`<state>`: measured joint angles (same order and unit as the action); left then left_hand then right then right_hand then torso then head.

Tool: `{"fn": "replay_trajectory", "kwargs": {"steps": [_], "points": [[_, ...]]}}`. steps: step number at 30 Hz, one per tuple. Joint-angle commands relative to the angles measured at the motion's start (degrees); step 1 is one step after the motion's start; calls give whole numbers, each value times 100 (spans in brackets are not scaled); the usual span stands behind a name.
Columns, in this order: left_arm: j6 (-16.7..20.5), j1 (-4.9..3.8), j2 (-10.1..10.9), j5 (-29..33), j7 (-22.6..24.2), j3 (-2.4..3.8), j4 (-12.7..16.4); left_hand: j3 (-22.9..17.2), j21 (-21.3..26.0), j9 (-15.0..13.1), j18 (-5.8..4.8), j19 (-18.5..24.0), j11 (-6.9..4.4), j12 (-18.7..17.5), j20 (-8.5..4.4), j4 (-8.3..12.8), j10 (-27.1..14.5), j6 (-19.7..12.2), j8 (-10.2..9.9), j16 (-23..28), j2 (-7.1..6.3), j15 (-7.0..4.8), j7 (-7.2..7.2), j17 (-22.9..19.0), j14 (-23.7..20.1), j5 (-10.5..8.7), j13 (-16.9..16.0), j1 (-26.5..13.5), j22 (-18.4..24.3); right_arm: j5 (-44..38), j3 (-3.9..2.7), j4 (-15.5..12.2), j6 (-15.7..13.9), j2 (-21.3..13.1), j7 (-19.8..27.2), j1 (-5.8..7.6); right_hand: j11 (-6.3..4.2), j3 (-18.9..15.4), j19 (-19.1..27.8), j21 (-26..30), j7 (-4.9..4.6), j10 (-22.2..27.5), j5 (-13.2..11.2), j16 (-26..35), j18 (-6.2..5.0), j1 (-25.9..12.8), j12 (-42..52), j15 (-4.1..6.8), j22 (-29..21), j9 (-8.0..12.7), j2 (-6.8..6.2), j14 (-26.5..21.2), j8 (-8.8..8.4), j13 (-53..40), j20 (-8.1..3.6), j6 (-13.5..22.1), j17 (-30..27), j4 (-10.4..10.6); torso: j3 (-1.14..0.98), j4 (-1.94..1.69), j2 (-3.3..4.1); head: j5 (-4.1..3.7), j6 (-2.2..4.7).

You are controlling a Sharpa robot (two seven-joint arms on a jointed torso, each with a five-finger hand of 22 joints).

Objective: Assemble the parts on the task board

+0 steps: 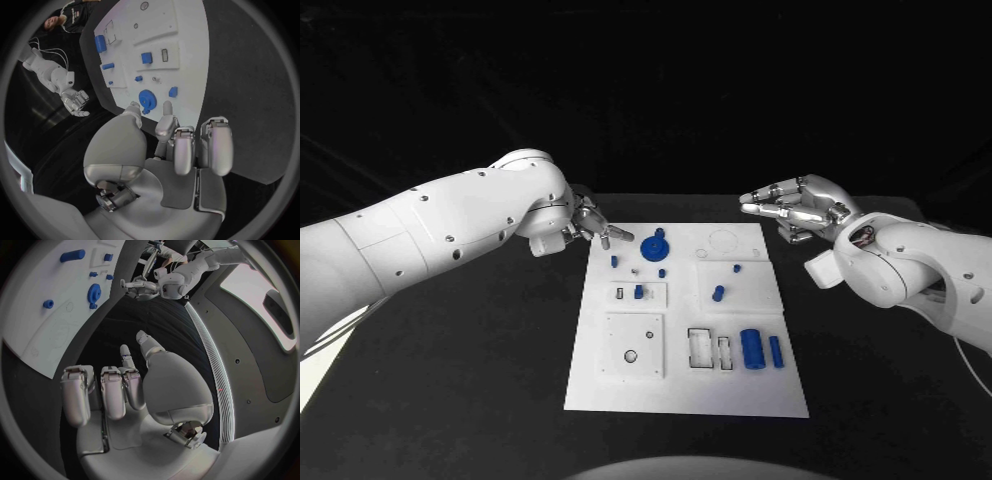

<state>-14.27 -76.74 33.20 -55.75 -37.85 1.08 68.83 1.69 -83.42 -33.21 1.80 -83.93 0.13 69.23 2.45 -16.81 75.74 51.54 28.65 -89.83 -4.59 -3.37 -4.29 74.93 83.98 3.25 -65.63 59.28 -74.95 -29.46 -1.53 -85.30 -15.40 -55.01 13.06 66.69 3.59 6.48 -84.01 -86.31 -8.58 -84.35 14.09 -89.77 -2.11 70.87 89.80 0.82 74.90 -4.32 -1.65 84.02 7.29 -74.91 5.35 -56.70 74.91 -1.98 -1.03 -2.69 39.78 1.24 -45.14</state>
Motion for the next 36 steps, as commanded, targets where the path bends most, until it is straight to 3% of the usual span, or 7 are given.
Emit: {"fn": "replay_trajectory", "kwargs": {"steps": [1,3,7,19,22,36], "points": [[-427,-12,-152,-398,85,-36,-259,81,-16,16,37,-254,-18,32,16,-1,28,69,41,-17,-3,-25,18,1507,602,-48,-13,-71,-592,6,0,8,59,25,55,-6,22,-32,-158,37,-9,-565,-5,-23,8,-15,20,-57,636,9,35,598,-14,-1509,52,30,1509,-4,12,12,16,11,10],[-454,-15,-267,-498,95,-79,-443,104,-22,24,35,-257,-28,45,7,5,39,97,54,-17,22,-34,30,1507,602,-48,-25,-56,-601,7,1,13,68,37,55,-7,22,-32,-158,37,-9,-565,-5,-23,8,-15,20,-57,636,9,35,598,-14,-1509,52,30,1509,-4,11,20,23,14,14],[-462,-14,-403,-756,116,-131,-648,145,-27,39,33,-262,-53,70,-14,13,60,166,95,-17,93,-56,58,1507,602,-46,-45,22,-612,7,1,23,84,49,52,-11,21,-33,-157,39,-9,-565,-3,-23,7,-17,20,-57,633,9,38,598,-14,-1509,52,30,1509,-3,32,34,50,15,43],[-628,-3,-633,-946,217,-164,-1066,185,-65,41,20,-285,-95,134,-48,25,117,262,192,-17,206,-92,106,1507,602,-36,-104,195,-670,9,2,38,100,83,49,-23,21,-33,-157,39,-9,-565,-3,-23,7,-17,20,-57,633,9,38,598,-14,-1509,52,30,1509,-3,54,39,70,23,43],[-711,13,-674,-911,237,-176,-1124,172,-77,42,16,-292,-102,143,-54,28,127,275,210,-17,233,-98,114,1507,602,-35,-112,251,-688,9,2,41,106,91,48,-25,21,-33,-157,39,-9,-565,-3,-23,7,-17,20,-57,633,9,38,598,-14,-1509,52,30,1509,-3,42,45,62,30,31],[-849,41,-695,-707,240,-202,-1115,90,-101,8,8,-306,-138,194,-77,23,180,365,320,-17,374,-125,158,1507,602,-28,-162,378,-726,9,2,57,114,110,45,-29,21,-33,-157,39,-9,-565,-3,-23,7,-17,20,-57,633,9,38,598,-14,-1509,52,30,1509,-3,37,46,59,30,27]]}}
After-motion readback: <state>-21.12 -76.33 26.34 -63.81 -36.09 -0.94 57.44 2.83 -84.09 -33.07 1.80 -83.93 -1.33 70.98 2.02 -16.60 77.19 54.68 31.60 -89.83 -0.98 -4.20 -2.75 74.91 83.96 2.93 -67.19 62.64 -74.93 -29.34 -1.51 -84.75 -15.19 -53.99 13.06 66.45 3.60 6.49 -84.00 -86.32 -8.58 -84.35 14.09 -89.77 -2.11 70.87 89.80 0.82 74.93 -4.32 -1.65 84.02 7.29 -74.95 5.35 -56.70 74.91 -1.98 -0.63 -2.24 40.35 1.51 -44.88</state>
